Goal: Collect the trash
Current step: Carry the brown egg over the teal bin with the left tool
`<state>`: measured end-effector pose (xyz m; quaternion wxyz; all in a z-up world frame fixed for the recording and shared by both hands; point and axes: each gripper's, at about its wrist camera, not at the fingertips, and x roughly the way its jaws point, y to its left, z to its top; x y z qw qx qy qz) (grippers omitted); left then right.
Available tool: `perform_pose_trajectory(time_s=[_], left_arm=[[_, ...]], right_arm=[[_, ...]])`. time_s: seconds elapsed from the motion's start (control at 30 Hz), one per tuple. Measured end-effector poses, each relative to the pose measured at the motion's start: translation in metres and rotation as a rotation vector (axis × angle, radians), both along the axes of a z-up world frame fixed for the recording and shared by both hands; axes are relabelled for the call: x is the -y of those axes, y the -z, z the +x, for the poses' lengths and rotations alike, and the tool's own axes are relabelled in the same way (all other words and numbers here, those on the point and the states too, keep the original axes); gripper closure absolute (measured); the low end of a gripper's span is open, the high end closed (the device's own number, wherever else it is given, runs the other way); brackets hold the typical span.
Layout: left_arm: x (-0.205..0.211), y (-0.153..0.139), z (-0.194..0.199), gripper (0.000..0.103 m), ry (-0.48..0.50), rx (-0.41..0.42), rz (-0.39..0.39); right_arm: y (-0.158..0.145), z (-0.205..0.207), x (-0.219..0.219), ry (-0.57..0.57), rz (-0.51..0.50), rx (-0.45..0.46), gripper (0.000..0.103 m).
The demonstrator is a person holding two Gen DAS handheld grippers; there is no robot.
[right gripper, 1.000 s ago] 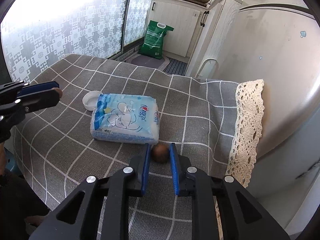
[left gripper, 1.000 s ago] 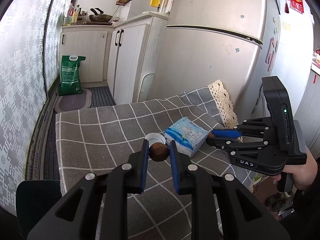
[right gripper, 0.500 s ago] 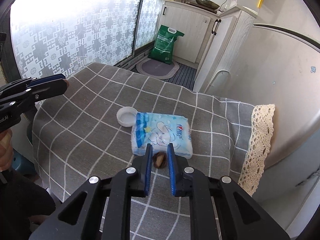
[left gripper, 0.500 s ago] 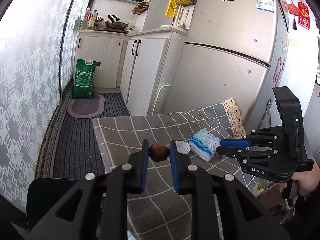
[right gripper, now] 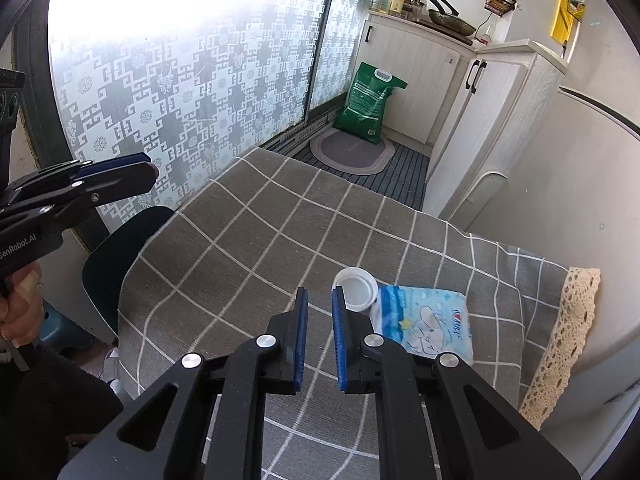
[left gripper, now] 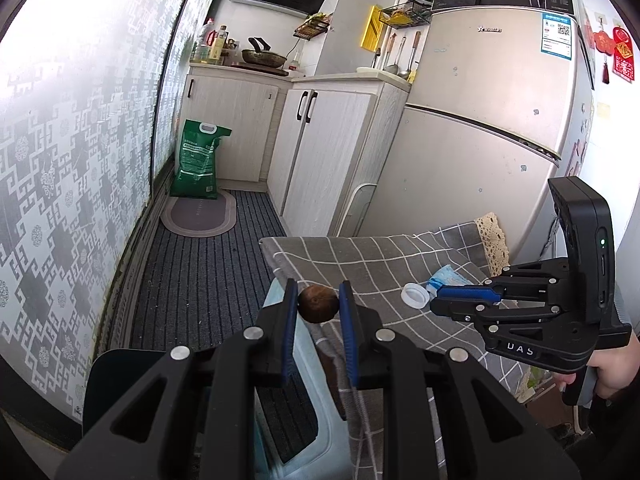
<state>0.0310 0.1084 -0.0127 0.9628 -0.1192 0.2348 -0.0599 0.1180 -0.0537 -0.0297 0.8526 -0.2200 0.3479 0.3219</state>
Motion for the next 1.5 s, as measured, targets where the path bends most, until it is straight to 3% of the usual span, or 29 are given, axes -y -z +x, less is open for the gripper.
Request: perform_pose_trajectory(time_s=[0.87, 1.23, 1.5], left_arm=[[-0.05, 0.01, -0.024, 0.081, -0.086, -0.041, 0.021], [-0.074, 0.032, -0.03, 0.081, -0.139, -0.107, 0.027], [-0.089, 0.047, -0.033, 0.081, -0.171, -0.173, 0.044]], right_arm=[[-0.014, -0.02, -0.063, -0.084, 0.01, 0.014, 0.092], [-0.03, -0.038, -0.096, -0.145, 0.042, 0.029, 0.092], [-0.022, -0.052, -0.126, -0.203, 0.034, 0.01, 0.092]])
